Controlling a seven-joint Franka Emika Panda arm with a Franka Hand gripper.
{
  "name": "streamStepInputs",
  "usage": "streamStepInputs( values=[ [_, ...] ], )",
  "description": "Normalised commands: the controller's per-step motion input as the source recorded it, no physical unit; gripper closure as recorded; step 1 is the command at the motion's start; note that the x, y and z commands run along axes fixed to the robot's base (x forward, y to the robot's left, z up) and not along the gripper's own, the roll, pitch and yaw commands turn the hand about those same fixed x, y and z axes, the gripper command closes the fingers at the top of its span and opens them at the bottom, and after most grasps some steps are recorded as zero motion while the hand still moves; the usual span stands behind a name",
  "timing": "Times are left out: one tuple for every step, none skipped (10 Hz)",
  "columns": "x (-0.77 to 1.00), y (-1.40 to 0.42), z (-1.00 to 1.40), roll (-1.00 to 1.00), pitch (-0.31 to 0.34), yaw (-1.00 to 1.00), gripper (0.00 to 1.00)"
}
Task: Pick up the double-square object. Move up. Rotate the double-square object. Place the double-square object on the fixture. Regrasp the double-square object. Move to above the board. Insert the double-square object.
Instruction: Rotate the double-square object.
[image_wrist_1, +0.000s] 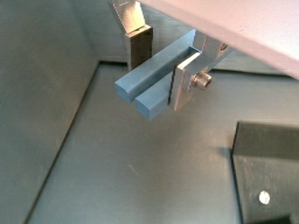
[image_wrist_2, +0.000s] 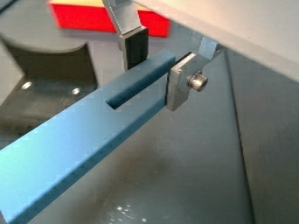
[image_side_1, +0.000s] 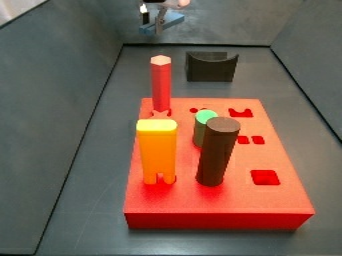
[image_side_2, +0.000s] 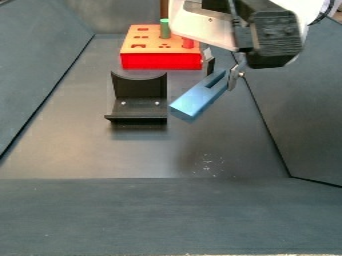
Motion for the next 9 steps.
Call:
streamStepInputs(
  values=[
    [0.03, 0.02, -0.03, 0.00, -0.004, -1.00, 1.00],
    [0.03, 0.02, -0.03, 0.00, -0.004, -1.00, 1.00],
    [0.03, 0.02, -0.03, 0.00, -0.004, -1.00, 1.00],
    [0.03, 0.02, -0.03, 0.00, -0.005, -1.00, 1.00],
    [0.03, 0.02, -0.03, 0.00, -0.005, -1.00, 1.00],
    [0.03, 0.02, -0.03, 0.00, -0.005, -1.00, 1.00],
    [0.02, 0.02, -0.03, 0.00, -0.005, -1.00, 1.00],
    [0.02, 0.02, -0.03, 0.00, -0.005, -1.00, 1.00],
    [0.02, 0.02, -0.03, 0.00, -0.005, -1.00, 1.00]
  ],
)
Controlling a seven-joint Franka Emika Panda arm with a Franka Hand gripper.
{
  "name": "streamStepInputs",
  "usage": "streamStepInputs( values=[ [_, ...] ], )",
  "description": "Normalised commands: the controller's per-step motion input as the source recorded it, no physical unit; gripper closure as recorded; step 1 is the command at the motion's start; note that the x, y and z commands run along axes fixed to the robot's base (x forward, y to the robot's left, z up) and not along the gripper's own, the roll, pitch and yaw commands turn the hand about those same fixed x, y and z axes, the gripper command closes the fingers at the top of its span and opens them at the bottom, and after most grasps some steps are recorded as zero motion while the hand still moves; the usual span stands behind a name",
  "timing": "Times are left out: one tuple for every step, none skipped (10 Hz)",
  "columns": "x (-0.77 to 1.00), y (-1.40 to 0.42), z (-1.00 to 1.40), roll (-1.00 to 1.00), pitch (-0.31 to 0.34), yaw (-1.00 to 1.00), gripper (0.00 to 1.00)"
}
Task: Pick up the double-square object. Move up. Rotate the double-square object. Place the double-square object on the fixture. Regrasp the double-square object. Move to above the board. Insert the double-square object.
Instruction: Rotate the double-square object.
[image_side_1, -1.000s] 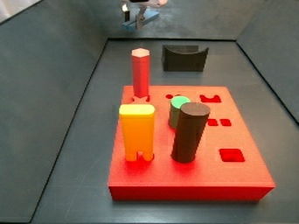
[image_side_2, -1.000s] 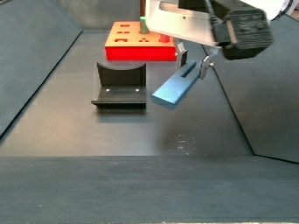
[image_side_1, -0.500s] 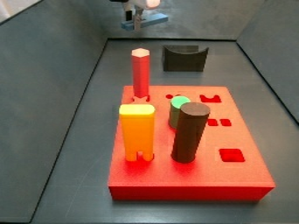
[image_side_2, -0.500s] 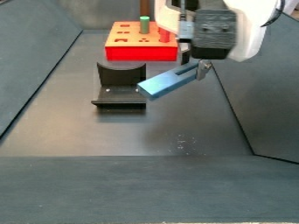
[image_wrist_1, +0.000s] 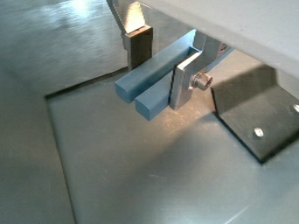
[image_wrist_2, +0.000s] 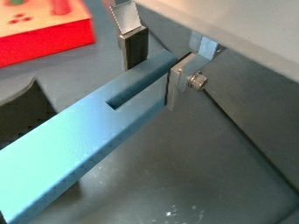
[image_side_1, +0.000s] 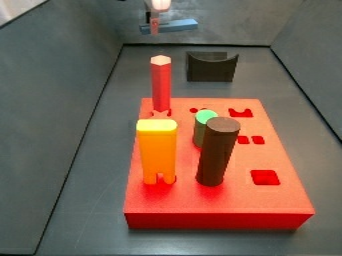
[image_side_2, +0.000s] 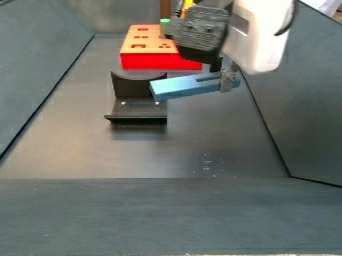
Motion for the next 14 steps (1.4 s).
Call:
streamStepInputs(
  values=[
    [0.02, 0.02, -0.03, 0.00, -0.006, -1.00, 1.00],
    [0.02, 0.02, -0.03, 0.00, -0.006, -1.00, 1.00],
    [0.02, 0.02, -0.03, 0.00, -0.006, -1.00, 1.00],
    [0.02, 0.02, -0.03, 0.00, -0.006, -1.00, 1.00],
    [0.02, 0.02, -0.03, 0.00, -0.007, -1.00, 1.00],
    [0.02, 0.02, -0.03, 0.00, -0.007, -1.00, 1.00],
    [0.02, 0.02, -0.03, 0.00, -0.007, -1.00, 1.00],
    [0.02, 0.02, -0.03, 0.00, -0.007, -1.00, 1.00],
    [0.02, 0.02, -0.03, 0.00, -0.008, -1.00, 1.00],
    [0.02, 0.02, -0.03, 0.00, -0.008, -1.00, 1.00],
    [0.02, 0.02, -0.03, 0.00, -0.009, -1.00, 1.00],
    [0.02, 0.02, -0.03, 0.00, -0.009, -1.00, 1.00],
    [0.02, 0.02, -0.03, 0.00, -0.010, -1.00, 1.00],
    [0.02, 0.02, -0.03, 0.00, -0.010, -1.00, 1.00]
  ],
)
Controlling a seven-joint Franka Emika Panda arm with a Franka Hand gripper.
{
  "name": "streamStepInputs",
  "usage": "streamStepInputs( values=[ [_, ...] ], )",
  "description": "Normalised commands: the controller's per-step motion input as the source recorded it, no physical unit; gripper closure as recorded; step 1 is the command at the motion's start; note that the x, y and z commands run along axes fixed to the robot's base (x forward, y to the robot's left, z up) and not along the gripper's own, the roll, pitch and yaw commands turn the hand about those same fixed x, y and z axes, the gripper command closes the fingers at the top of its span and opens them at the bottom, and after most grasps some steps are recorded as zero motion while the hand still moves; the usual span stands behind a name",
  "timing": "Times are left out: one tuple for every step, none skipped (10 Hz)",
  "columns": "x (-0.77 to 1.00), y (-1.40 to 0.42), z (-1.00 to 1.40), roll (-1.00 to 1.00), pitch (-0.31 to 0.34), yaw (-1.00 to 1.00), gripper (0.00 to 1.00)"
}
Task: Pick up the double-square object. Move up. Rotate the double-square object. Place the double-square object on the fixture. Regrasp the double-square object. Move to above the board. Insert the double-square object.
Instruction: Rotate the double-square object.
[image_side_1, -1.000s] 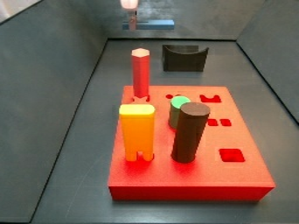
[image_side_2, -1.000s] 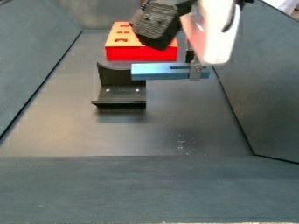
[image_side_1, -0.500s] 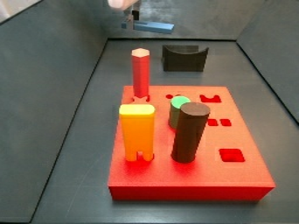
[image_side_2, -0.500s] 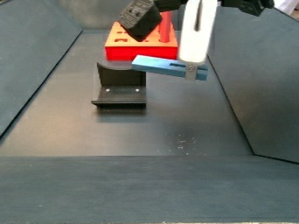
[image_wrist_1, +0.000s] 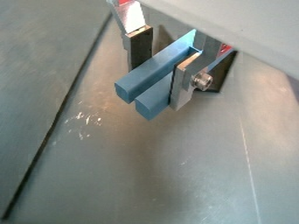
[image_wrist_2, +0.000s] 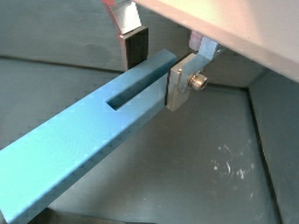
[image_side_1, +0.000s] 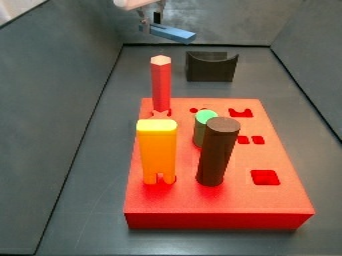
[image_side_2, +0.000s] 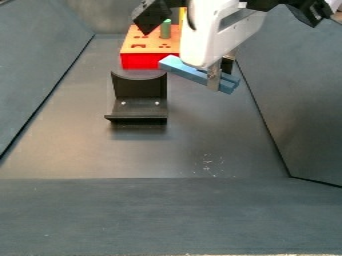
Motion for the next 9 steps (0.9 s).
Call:
streamStepInputs(
  values=[
    [0.02, 0.02, -0.03, 0.00, -0.011, -1.00, 1.00],
    [0.02, 0.02, -0.03, 0.00, -0.012, -1.00, 1.00],
    [0.02, 0.02, -0.03, 0.00, -0.013, -1.00, 1.00],
    [0.02, 0.02, -0.03, 0.00, -0.014, -1.00, 1.00],
    [0.02, 0.02, -0.03, 0.00, -0.015, -1.00, 1.00],
    [0.02, 0.02, -0.03, 0.00, -0.017, -1.00, 1.00],
    [0.02, 0.02, -0.03, 0.00, -0.018, -1.00, 1.00],
    [0.02, 0.02, -0.03, 0.00, -0.022, -1.00, 1.00],
    [0.02, 0.02, -0.03, 0.00, -0.025, -1.00, 1.00]
  ],
)
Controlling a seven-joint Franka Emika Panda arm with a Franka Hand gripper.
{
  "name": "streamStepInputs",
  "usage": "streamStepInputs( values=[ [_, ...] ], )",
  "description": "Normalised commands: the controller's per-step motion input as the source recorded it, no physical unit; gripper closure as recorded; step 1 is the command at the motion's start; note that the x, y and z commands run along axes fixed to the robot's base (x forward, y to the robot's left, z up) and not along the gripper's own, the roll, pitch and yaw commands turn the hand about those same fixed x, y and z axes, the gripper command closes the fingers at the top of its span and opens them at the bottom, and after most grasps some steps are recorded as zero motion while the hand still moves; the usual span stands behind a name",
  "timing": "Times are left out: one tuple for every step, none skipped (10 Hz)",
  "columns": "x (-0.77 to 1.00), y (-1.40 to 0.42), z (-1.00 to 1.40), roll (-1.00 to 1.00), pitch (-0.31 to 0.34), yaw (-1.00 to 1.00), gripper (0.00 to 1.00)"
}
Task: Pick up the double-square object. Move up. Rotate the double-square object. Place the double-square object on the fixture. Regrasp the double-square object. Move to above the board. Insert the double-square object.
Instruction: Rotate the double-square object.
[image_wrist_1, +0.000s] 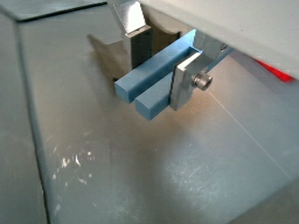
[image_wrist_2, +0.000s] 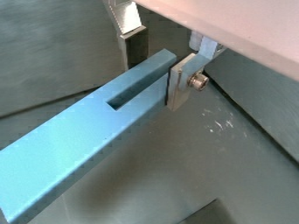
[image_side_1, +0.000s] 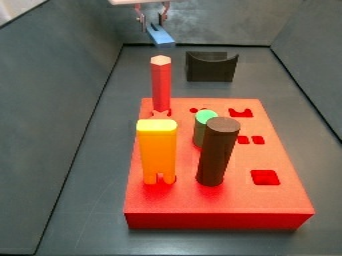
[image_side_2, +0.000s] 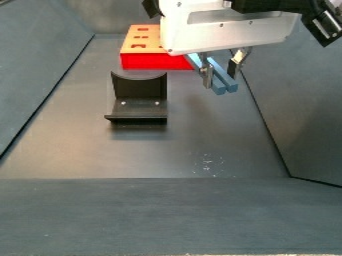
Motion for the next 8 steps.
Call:
streamStepInputs(
  values=[
    [0.02, 0.02, -0.03, 0.00, -0.031, -1.00, 1.00],
    [0.02, 0.02, -0.03, 0.00, -0.033, -0.94, 1.00],
    [0.01, 0.02, -0.04, -0.01, -0.031, -0.61, 1.00],
    [0.01, 0.02, -0.04, -0.01, -0.030, -0.41, 1.00],
    [0.01, 0.02, -0.04, -0.01, -0.029, -0.27, 1.00],
    [0.00, 0.00, -1.00, 0.00, 0.000, 0.00, 1.00],
    [0.01, 0.00, -1.00, 0.00, -0.009, 0.06, 1.00],
    [0.02, 0.01, -1.00, 0.01, -0.018, 0.06, 1.00]
  ],
)
